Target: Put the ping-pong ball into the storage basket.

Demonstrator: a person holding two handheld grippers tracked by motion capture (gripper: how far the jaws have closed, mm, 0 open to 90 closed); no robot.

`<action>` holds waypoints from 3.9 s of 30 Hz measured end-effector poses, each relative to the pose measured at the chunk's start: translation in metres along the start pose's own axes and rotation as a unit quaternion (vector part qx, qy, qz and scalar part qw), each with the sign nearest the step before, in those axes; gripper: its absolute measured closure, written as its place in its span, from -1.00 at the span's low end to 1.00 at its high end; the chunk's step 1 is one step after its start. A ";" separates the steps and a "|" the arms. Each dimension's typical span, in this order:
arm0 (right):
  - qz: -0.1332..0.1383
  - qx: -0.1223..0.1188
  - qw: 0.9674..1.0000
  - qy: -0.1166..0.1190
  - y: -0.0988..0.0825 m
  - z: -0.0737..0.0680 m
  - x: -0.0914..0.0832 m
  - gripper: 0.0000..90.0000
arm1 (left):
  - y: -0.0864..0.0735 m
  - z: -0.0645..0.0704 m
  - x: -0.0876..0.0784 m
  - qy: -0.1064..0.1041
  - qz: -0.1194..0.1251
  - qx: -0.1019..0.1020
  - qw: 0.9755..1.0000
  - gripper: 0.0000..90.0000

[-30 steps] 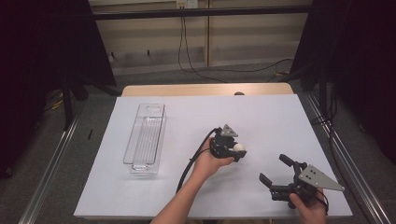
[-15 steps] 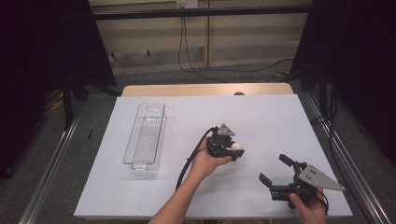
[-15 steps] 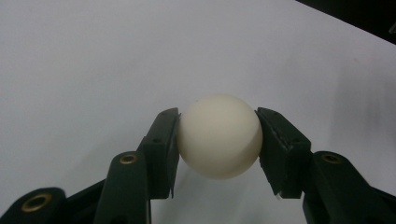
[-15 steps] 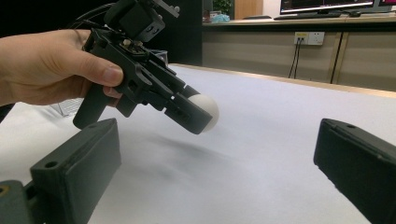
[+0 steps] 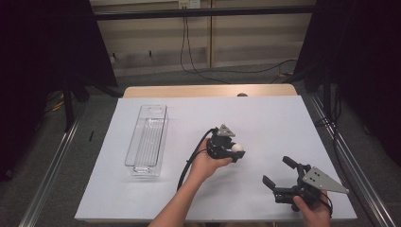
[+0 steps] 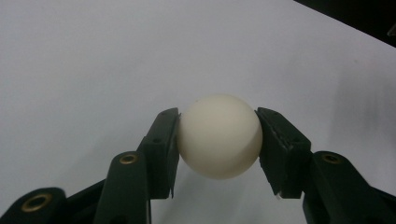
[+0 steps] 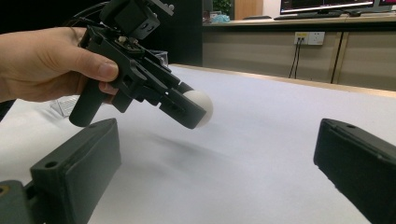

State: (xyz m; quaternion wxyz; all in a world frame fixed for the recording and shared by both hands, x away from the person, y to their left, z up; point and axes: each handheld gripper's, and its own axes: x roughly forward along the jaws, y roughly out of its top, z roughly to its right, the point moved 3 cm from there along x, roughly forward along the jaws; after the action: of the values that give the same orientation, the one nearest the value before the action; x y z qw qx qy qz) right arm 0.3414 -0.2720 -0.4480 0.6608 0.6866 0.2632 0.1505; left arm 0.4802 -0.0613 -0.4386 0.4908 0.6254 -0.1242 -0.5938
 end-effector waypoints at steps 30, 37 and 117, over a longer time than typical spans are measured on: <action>0.001 0.004 1.000 -0.003 0.000 0.001 0.000 -0.99 | -0.004 -0.011 -0.016 0.013 0.004 -0.013 1.000 0.14; 0.000 0.007 1.000 -0.004 -0.001 0.001 0.001 -0.99 | -0.005 -0.013 -0.019 0.011 0.007 -0.013 1.000 0.14; 0.001 0.009 1.000 -0.003 0.000 0.002 0.001 -0.99 | -0.013 -0.037 -0.054 0.045 0.004 -0.039 0.998 0.14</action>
State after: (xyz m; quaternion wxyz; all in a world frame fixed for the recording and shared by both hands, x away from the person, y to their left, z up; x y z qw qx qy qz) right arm 0.3433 -0.2725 -0.4486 0.6549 0.6935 0.2621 0.1464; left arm 0.4922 0.0022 -0.4215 0.5223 0.6313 -0.0812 -0.5675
